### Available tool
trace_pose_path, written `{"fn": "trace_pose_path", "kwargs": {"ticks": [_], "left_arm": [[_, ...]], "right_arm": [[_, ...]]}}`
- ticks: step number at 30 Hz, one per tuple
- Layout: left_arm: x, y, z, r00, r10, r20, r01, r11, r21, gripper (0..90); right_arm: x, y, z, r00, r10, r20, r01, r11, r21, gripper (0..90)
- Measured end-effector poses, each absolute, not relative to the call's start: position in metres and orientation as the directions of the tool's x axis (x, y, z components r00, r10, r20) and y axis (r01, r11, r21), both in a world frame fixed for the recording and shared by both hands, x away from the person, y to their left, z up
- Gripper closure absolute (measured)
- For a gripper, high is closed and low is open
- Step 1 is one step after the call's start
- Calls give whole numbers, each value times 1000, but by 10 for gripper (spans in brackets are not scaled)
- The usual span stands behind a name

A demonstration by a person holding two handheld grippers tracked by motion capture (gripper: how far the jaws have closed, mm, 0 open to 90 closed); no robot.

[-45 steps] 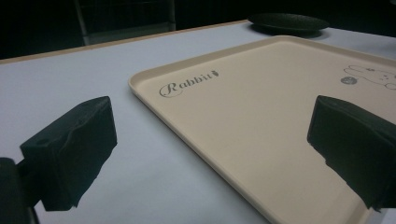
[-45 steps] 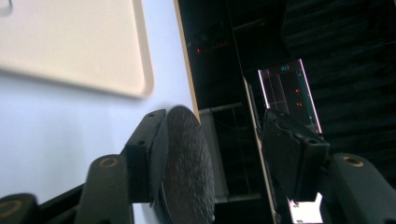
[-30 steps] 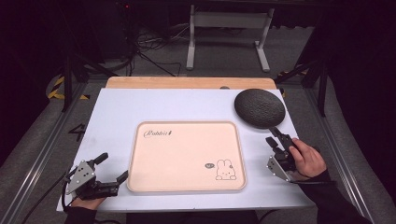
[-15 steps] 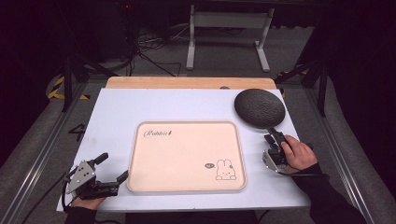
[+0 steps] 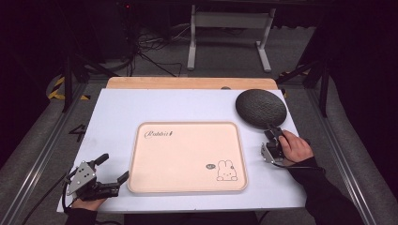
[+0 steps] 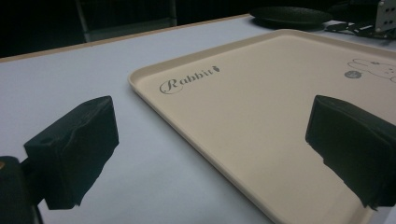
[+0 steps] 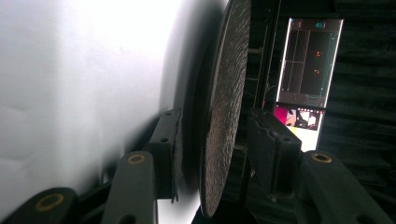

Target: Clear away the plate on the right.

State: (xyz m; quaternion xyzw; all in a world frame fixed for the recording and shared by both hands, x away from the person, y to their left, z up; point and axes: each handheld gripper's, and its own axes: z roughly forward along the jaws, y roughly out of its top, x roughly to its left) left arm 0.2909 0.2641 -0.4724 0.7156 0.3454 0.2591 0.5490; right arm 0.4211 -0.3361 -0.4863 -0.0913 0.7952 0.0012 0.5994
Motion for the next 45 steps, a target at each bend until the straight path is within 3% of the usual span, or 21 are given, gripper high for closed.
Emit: {"fn": "trace_pose_path", "kwargs": {"ticks": [27,28,33,45], "left_arm": [[291,264,-472,627,779,-15,214,-155,964,36],[291,264,-472,628,778,-14,214,-155,964,36],[291,264,-472,628,778,-13,213,-156,965,36],[291,264,-472,627,779,-14,214,-154,965,36]], "right_arm": [[452,-330,-488,-321,-144,-936,-111,987,-114,709],[453,-329,-489,-343,-141,-929,-101,989,-112,768],[455,-327,-490,-362,-156,-919,-93,987,-131,835],[454,-322,-486,-374,-79,-924,-40,997,-68,864]]}}
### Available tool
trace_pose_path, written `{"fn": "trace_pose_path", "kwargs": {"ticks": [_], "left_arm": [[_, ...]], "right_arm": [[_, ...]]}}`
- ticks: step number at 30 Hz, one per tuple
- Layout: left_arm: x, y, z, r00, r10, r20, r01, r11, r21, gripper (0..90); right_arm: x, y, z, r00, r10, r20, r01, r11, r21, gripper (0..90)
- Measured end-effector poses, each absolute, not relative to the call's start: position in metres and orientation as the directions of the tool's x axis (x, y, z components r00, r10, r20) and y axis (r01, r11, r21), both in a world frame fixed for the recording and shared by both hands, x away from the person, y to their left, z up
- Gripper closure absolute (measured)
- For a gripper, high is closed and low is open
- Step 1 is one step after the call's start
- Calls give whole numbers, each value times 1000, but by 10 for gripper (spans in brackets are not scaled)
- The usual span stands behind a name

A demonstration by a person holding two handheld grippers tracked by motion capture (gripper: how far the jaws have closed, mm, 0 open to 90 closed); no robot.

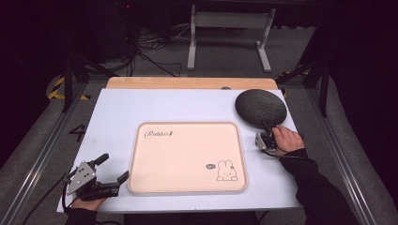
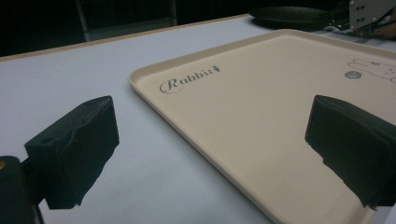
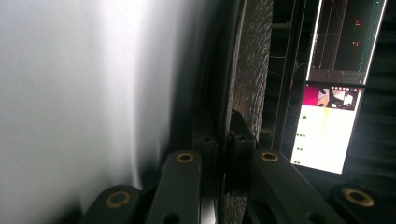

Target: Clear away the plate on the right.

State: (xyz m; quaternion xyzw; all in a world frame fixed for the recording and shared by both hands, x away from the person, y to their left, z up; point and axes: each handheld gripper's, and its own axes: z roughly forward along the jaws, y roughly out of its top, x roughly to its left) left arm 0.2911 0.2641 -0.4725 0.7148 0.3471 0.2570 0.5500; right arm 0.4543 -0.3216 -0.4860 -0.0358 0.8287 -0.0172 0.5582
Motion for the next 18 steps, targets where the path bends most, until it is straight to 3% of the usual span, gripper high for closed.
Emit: {"fn": "trace_pose_path", "kwargs": {"ticks": [18], "left_arm": [[291,264,-472,630,777,-12,212,-157,965,36]], "right_arm": [[432,-321,-470,-392,-60,-918,-40,998,-48,859]]}}
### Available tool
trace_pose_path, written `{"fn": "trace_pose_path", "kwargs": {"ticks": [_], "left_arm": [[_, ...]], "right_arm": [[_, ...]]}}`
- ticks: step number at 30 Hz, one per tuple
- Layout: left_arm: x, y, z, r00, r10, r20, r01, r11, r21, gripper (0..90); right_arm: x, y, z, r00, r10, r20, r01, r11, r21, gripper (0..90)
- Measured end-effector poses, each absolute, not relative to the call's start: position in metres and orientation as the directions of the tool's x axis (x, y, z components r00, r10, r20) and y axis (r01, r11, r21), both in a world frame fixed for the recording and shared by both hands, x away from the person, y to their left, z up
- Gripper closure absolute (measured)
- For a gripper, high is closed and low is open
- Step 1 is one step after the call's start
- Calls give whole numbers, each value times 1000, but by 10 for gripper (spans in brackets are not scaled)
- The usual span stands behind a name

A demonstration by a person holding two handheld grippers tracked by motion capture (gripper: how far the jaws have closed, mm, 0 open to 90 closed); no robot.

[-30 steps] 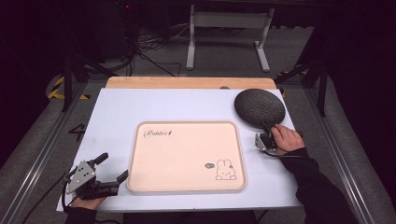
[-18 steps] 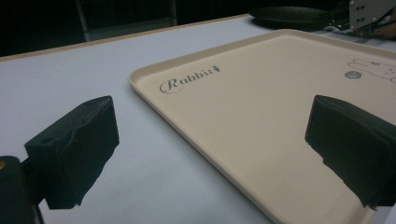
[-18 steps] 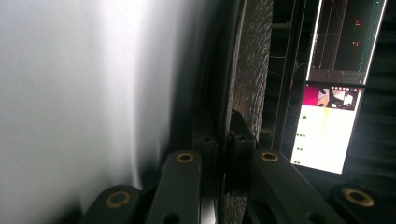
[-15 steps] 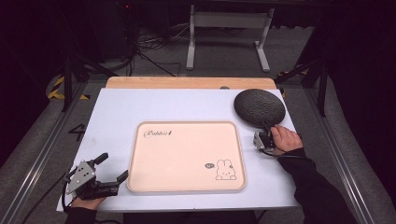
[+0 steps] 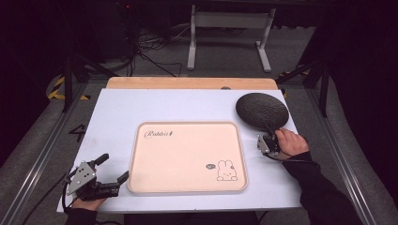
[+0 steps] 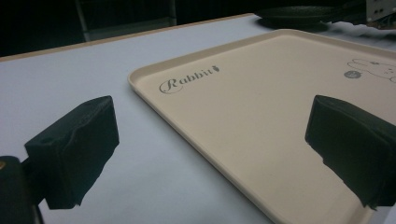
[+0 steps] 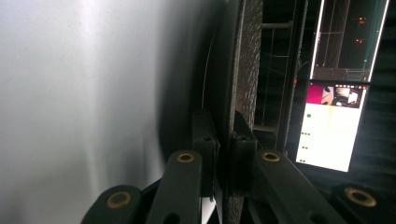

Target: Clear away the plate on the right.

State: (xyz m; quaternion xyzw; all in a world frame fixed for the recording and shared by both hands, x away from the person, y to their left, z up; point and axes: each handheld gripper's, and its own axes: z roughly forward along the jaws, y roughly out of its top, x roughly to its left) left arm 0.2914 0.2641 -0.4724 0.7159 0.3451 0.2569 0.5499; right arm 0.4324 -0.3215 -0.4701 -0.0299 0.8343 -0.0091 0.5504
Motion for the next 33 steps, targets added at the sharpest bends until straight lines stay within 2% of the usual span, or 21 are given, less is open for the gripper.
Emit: {"fn": "trace_pose_path", "kwargs": {"ticks": [18,33], "left_arm": [[292,264,-472,630,776,-16,220,-158,963,36],[292,264,-472,633,774,-23,227,-157,961,36]], "right_arm": [[399,-329,-433,-336,-71,-939,-77,996,-48,856],[364,-315,-402,-298,-120,-947,-170,983,-71,846]]}}
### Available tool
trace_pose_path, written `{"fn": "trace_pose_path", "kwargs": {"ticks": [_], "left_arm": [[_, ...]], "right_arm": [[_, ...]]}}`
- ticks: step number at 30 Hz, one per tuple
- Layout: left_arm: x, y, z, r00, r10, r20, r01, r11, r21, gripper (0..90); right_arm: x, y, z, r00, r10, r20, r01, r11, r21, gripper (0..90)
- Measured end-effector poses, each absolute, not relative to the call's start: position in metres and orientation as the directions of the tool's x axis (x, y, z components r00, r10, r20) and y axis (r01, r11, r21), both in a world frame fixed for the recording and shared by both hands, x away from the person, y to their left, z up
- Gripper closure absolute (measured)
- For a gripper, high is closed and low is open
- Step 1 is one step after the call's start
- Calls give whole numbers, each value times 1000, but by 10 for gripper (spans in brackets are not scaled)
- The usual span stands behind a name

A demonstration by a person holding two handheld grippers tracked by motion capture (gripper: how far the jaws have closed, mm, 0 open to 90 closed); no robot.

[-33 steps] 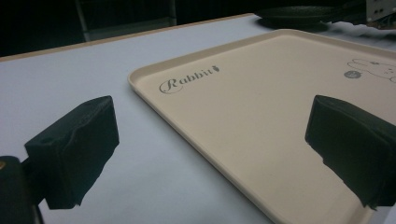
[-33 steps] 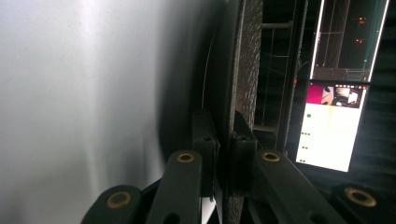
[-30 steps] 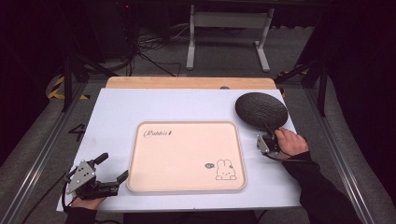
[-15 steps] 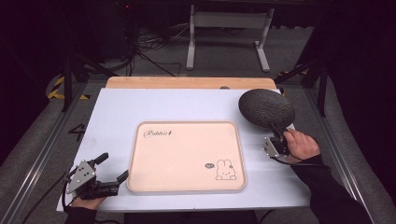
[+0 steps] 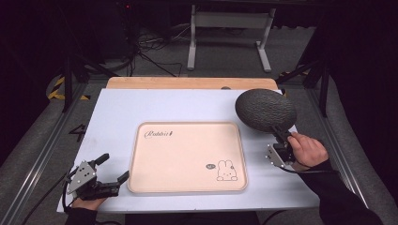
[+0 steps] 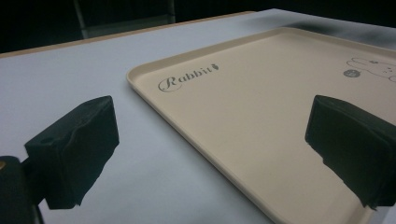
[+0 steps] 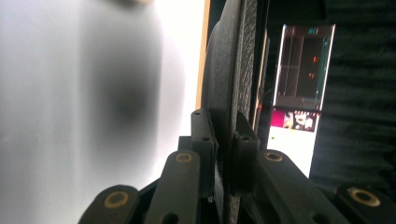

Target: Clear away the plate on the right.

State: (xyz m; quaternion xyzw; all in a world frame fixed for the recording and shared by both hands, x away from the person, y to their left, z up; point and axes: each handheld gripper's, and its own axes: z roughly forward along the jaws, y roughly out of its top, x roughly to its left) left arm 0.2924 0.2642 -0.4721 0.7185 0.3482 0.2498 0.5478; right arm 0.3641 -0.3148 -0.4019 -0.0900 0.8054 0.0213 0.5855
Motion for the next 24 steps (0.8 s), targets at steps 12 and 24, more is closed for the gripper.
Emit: {"fn": "trace_pose_path", "kwargs": {"ticks": [12,24], "left_arm": [[292,265,-472,637,771,-21,224,-159,961,36],[293,265,-472,637,770,-22,226,-160,961,36]], "right_arm": [[339,-279,-384,-260,-145,-955,-292,954,-65,847],[326,-256,-376,-225,-153,-962,-359,931,-64,843]]}}
